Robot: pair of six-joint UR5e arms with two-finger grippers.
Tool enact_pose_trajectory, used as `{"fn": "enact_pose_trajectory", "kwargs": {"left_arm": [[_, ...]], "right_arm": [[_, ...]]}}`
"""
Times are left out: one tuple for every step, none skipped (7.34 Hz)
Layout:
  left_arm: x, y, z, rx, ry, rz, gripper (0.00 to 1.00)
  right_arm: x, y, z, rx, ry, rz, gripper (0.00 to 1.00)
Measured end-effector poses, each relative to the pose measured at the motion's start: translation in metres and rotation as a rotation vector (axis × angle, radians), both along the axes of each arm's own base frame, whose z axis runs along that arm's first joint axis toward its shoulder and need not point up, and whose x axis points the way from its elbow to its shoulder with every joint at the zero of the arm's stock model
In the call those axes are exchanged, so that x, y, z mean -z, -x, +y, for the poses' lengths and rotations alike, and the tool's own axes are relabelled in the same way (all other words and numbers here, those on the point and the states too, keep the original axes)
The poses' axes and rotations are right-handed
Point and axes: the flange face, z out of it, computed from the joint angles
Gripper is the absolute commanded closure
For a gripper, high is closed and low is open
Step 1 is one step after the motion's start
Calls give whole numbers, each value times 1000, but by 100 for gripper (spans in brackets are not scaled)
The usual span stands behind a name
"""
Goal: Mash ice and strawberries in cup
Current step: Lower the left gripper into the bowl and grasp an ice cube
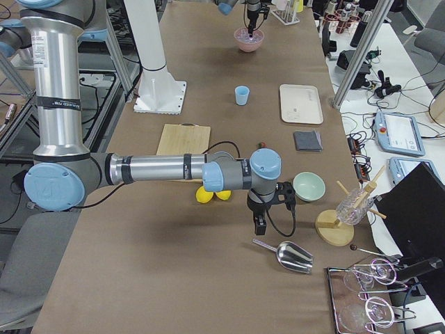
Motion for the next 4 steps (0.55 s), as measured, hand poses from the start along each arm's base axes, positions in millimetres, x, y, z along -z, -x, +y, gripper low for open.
{"fn": "enact_pose_trajectory", "kwargs": {"left_arm": [[1,-1,-1,0,5,-3,7],[1,-1,-1,-1,9,-5,6],[1,-2,-1,-2,11,-8,6],[1,-2,-2,-2,11,-9,6]], "right_arm": [[-1,0,0,0,1,0,0],[-2,0,1,1,3,0,0],[-2,0,1,1,5,0,0],[-2,0,2,1,5,0,0]]}}
